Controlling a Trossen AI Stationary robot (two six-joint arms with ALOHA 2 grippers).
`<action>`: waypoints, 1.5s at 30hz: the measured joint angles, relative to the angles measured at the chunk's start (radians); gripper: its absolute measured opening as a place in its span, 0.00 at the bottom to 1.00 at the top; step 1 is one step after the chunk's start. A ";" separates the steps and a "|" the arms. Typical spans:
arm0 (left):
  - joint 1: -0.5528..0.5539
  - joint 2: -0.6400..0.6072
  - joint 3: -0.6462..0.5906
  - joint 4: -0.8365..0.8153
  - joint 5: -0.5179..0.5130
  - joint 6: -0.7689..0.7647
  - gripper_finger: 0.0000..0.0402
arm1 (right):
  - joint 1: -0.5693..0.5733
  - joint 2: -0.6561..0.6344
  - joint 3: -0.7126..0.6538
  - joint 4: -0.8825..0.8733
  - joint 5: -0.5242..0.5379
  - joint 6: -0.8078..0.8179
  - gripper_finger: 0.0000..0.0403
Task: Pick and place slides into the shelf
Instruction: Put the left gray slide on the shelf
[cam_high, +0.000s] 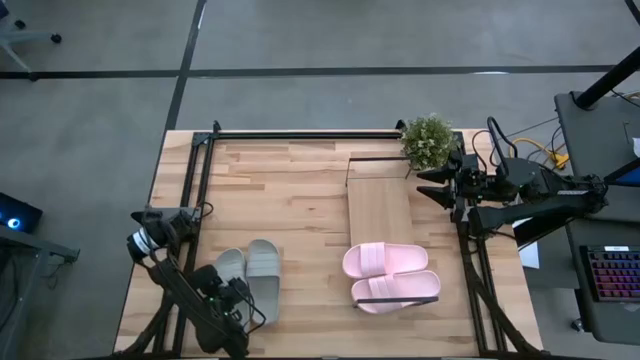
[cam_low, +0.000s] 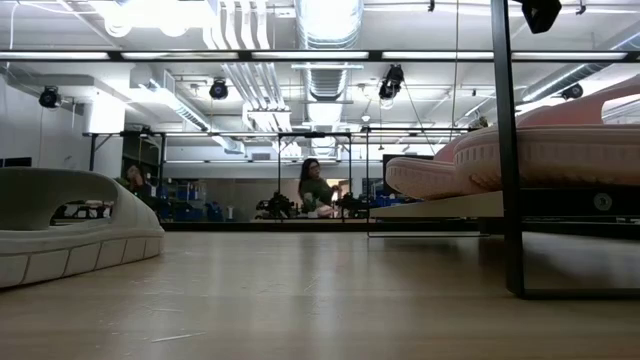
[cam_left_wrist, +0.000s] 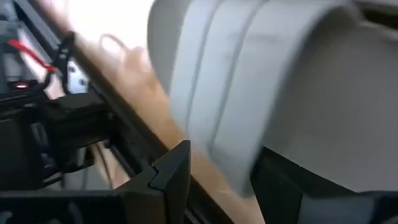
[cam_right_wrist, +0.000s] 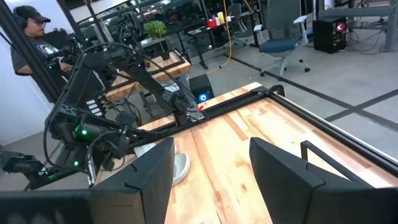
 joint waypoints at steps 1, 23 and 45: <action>0.000 0.009 -0.001 -0.009 0.000 0.000 0.35 | 0.000 0.000 0.000 0.000 0.000 0.000 0.50; 0.003 0.045 -0.074 0.019 -0.026 -0.128 0.05 | 0.000 0.000 0.000 0.001 0.000 0.008 0.50; 0.009 -0.265 -0.070 -0.016 -0.125 -0.040 0.00 | 0.000 0.001 0.000 0.001 0.000 0.064 0.50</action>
